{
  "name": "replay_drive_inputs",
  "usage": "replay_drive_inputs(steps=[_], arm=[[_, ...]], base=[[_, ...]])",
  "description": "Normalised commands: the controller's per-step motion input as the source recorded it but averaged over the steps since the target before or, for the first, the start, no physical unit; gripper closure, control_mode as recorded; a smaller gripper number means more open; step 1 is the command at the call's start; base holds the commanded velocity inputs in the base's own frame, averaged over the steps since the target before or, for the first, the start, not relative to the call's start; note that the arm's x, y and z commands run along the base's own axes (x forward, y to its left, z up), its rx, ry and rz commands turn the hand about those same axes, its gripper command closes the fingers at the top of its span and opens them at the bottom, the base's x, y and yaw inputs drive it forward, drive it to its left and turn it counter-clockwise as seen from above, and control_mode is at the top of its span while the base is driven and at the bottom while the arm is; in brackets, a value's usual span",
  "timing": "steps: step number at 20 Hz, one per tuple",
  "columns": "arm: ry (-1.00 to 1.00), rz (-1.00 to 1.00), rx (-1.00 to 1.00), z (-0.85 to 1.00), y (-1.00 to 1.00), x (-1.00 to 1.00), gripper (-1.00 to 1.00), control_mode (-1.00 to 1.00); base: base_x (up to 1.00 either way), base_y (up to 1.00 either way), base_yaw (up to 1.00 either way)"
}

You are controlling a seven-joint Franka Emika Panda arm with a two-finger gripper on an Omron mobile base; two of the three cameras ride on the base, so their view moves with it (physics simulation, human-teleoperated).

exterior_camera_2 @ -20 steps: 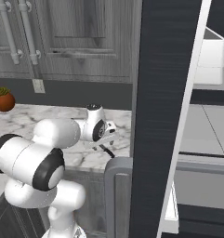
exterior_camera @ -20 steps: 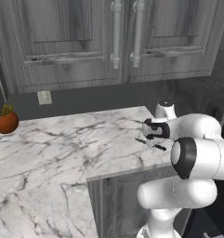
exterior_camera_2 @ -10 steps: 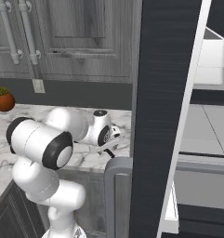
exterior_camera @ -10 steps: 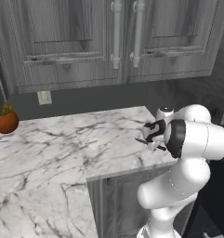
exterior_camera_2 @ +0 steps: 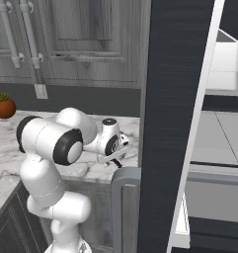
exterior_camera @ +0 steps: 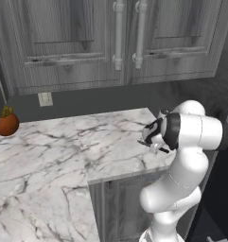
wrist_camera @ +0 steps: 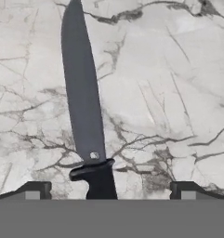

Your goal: Retrieve the butter from the fridge and place it on a plate on the dining table. Then retrieve the butter knife by the fridge and place it near the plate.

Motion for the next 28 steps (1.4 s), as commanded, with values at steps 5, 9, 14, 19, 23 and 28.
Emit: replay_drive_inputs(steps=[5,9,14,19,23,28], arm=[[0.0,0.0,0.0,-0.53,0.0,0.03,-1.0,-1.0],[-0.03,0.0,0.04,-0.5,0.02,0.0,-1.0,-1.0],[-0.26,0.0,0.12,-0.36,0.07,-0.09,1.0,-1.0],[-0.21,0.0,0.07,-0.4,0.46,-0.09,1.0,-1.0],[0.1,-0.01,-0.08,-0.09,0.83,0.0,1.0,-1.0],[0.22,-0.17,-0.05,0.26,0.62,0.0,1.0,-1.0]], base=[[0.0,0.0,0.0],[0.0,0.0,0.0],[0.0,0.0,0.0],[0.0,0.0,0.0],[0.0,0.0,0.0],[0.0,0.0,0.0]])
